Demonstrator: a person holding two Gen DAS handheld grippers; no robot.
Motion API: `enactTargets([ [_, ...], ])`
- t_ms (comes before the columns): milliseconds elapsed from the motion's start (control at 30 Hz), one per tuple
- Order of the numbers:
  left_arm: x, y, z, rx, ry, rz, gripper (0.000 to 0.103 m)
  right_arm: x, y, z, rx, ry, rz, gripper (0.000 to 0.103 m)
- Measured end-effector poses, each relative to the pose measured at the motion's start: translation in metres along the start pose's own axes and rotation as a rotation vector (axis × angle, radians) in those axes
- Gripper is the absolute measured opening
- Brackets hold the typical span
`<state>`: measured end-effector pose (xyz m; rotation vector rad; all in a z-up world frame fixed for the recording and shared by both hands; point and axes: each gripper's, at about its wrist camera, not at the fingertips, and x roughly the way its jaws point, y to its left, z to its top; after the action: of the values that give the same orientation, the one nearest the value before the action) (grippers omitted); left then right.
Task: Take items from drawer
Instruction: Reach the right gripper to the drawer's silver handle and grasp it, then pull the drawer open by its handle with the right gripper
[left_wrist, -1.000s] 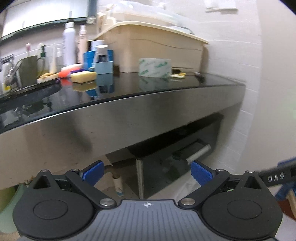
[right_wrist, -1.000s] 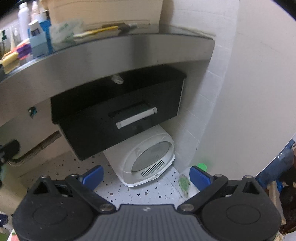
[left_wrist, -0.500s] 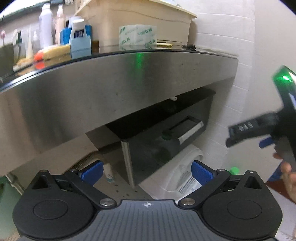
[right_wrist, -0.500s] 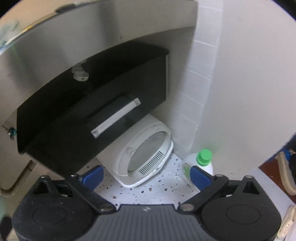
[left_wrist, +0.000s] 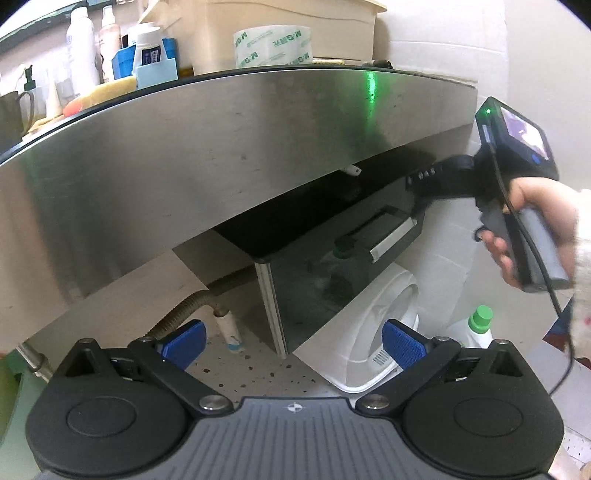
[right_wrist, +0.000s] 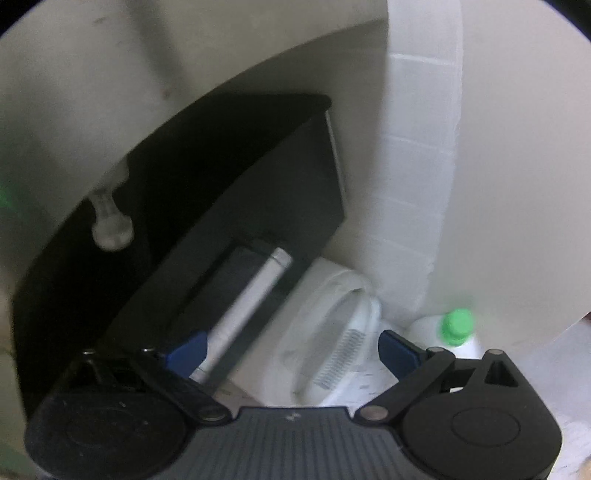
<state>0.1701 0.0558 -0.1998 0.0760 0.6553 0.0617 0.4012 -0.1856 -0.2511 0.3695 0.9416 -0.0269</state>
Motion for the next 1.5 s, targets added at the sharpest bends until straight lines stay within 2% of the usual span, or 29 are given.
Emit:
enactTargets([
  [200, -0.007, 0.005, 0.005, 0.015, -0.021, -0.030, 0.103, 0.027, -0.006, 0.004, 0.152, 0.029, 0.071, 0.096],
  [267, -0.006, 0.005, 0.007, 0.018, -0.023, -0.033, 0.103, 0.037, -0.007, 0.004, 0.184, 0.050, 0.076, 0.077],
  [367, -0.001, 0.005, 0.009, 0.019, -0.017, -0.038, 0.103, 0.050, -0.002, 0.002, 0.214, 0.069, 0.075, 0.066],
  [467, 0.009, 0.004, 0.008, 0.012, -0.002, -0.032, 0.103, 0.058, 0.004, 0.002, 0.214, 0.067, 0.093, 0.066],
  [633, 0.027, 0.002, 0.006, 0.014, 0.024, -0.046, 0.102, 0.080, 0.006, 0.005, 0.214, 0.081, 0.068, 0.061],
  [800, 0.033, -0.004, 0.006, 0.039, 0.023, -0.044, 0.102, 0.101, 0.011, 0.006, 0.222, 0.100, 0.051, 0.060],
  [1000, 0.037, -0.004, 0.012, 0.025, 0.026, -0.084, 0.102, 0.106, 0.018, 0.009, 0.201, 0.108, 0.001, 0.061],
  [1167, 0.036, -0.009, 0.019, 0.023, 0.033, -0.117, 0.102, 0.108, 0.011, 0.007, 0.240, 0.127, -0.004, 0.074],
  [1500, 0.033, -0.017, 0.021, 0.031, 0.052, -0.123, 0.102, 0.104, 0.014, 0.006, 0.199, 0.117, -0.025, 0.074],
])
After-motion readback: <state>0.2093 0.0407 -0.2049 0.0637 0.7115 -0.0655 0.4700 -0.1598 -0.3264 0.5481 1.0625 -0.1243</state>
